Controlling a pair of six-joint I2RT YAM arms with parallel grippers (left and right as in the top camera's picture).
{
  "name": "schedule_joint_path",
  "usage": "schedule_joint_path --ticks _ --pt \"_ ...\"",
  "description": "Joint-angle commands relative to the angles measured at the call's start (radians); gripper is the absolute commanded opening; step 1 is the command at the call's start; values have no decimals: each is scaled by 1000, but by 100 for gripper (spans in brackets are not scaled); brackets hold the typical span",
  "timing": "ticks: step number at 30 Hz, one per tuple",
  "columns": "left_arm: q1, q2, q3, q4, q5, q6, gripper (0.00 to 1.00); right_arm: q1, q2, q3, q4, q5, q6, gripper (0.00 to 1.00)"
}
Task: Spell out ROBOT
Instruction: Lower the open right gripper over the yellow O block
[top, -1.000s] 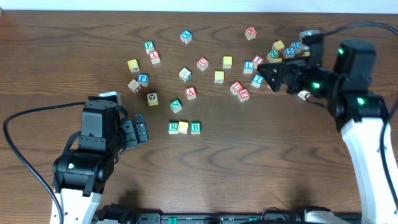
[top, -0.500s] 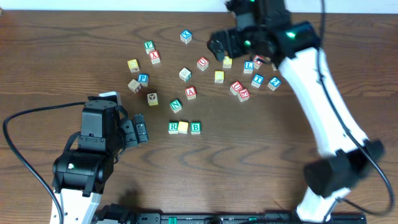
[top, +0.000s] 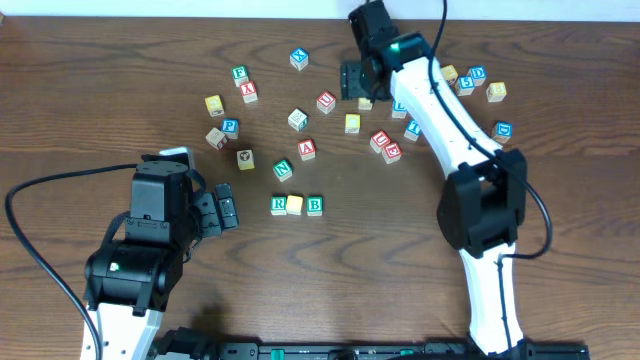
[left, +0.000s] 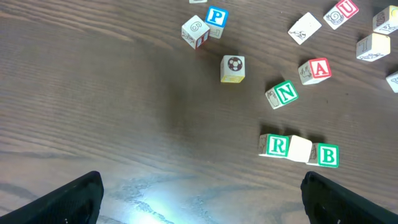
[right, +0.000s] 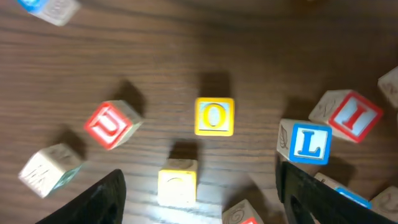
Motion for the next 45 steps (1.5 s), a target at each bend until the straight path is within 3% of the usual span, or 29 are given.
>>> schedule_joint_path --ticks 1,6,45 --pt "5 0 22 -2 -5 13 100 -6 22 29 -3 60 116 72" --pt "5 0 22 -2 -5 12 100 -6 31 29 0 99 177 70" --pt "5 0 22 -2 -5 12 100 26 103 -12 45 132 178 63"
